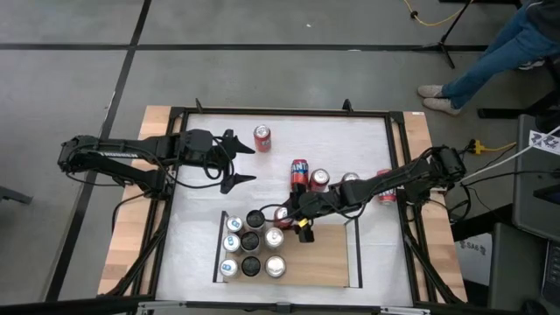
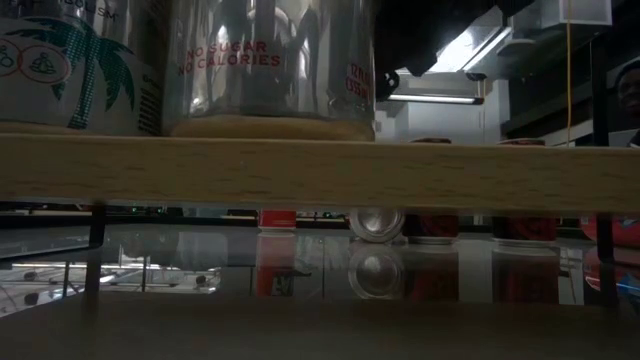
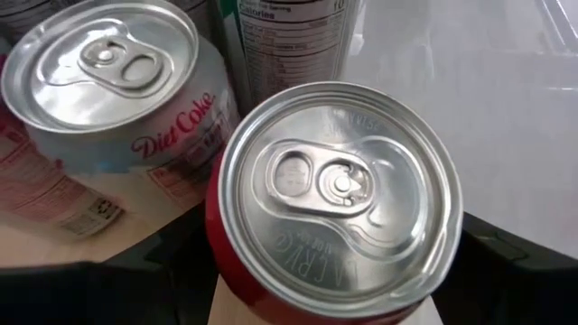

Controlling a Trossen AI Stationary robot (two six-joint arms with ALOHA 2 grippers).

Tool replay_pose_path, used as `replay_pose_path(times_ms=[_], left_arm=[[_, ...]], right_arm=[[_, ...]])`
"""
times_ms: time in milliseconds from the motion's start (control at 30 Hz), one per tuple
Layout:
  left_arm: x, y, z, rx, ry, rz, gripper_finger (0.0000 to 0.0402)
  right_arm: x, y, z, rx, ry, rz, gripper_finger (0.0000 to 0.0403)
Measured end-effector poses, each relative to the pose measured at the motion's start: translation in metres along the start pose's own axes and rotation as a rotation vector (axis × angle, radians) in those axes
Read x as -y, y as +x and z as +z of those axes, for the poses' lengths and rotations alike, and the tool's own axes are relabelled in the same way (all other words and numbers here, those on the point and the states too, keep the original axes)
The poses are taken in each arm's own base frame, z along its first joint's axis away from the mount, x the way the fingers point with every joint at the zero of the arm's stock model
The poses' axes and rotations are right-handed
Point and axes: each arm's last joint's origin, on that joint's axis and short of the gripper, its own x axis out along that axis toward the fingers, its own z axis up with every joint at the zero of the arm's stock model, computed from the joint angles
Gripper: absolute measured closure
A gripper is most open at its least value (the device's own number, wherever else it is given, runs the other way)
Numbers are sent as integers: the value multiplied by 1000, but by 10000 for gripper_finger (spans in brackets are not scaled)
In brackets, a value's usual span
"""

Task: Place canned beverage on shelf
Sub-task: Put the red soda can on the shelf aligned with the silver soda can

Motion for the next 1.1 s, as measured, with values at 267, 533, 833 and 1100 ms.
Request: replay_pose_path(times_ms=[267, 533, 833, 1100], left_arm=[[4, 24, -6, -47, 6, -16, 14], [11, 47, -14, -77, 19, -38, 14], [11, 50, -15, -90, 19, -37, 14], [11, 49, -15, -91, 20, -37, 14]], right_arm=[[0, 0, 1, 15, 0, 1, 109], [0, 0, 1, 8, 0, 1, 109], [0, -4, -1, -22, 8, -2, 109], [0, -6, -1, -25, 25, -3, 109]])
